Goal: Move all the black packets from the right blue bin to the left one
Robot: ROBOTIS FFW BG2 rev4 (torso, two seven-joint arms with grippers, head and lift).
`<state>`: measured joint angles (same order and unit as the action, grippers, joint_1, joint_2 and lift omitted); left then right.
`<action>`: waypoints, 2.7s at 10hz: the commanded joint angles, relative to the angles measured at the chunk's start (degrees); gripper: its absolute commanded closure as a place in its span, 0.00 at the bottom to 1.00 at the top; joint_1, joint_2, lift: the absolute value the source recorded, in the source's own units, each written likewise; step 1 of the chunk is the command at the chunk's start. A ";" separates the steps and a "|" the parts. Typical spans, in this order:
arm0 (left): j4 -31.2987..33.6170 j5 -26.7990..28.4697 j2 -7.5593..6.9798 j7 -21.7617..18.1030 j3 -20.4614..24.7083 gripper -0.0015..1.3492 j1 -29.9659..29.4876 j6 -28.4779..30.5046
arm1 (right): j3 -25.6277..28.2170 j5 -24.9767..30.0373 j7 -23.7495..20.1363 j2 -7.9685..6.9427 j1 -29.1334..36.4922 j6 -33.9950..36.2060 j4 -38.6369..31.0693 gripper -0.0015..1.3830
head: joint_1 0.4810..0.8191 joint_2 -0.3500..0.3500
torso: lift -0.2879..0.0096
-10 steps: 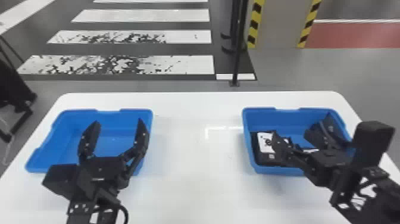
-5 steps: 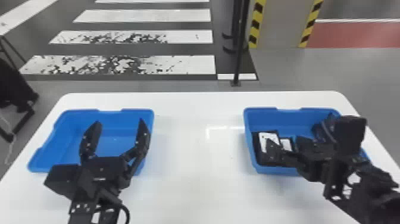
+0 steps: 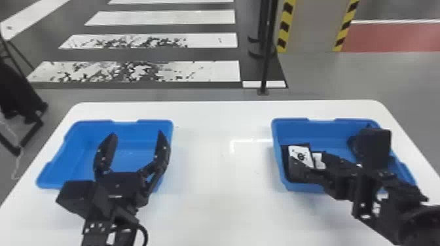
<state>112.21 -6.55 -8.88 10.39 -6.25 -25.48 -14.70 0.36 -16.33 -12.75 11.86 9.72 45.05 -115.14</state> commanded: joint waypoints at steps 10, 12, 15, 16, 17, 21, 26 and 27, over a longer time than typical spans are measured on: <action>-1.19 -0.19 0.00 -0.19 0.08 0.11 0.17 -1.75 | -0.82 0.34 0.00 0.00 -0.59 3.32 1.03 0.28 | 0.63 0.57 | 0.40; -1.19 -0.30 0.00 -0.19 0.20 0.11 0.17 -2.04 | -0.82 0.34 0.00 0.00 -1.01 5.01 1.31 0.44 | 0.63 0.57 | 0.40; -1.61 -0.30 0.09 -0.19 0.20 0.11 0.17 -2.60 | -1.05 -0.35 0.88 0.00 -1.15 5.57 0.46 0.78 | 0.63 0.57 | 0.40; -1.75 -0.19 0.09 -0.19 0.20 0.11 0.17 -2.88 | -1.05 -0.46 1.14 0.00 -0.87 5.57 0.18 0.81 | 0.63 0.57 | 0.40; -2.03 -0.19 0.09 -0.19 0.20 0.11 0.32 -3.16 | -1.05 -0.69 1.41 0.00 -0.45 4.58 -0.38 0.83 | 0.63 0.58 | 0.40; -2.31 -0.76 0.17 -0.19 0.08 0.11 0.32 -4.99 | 4.09 -5.49 -0.61 -0.18 2.09 -1.46 -4.60 0.83 | 0.63 0.56 | 0.40; 1.77 -21.78 -0.53 -11.27 -1.98 0.11 1.16 -3.16 | -1.50 -10.52 -27.07 2.55 -13.95 -11.73 11.15 0.83 | 0.63 0.58 | 0.40; 4.30 -26.58 -1.14 -13.90 -3.00 0.11 1.44 1.34 | -6.19 -11.55 -28.48 3.08 -15.91 -11.73 12.42 0.83 | 0.63 0.62 | 0.40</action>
<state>114.99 -30.35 -9.67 -3.44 -8.67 -24.17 -15.75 -3.20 -27.36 -41.12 14.65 -5.08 33.30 -103.36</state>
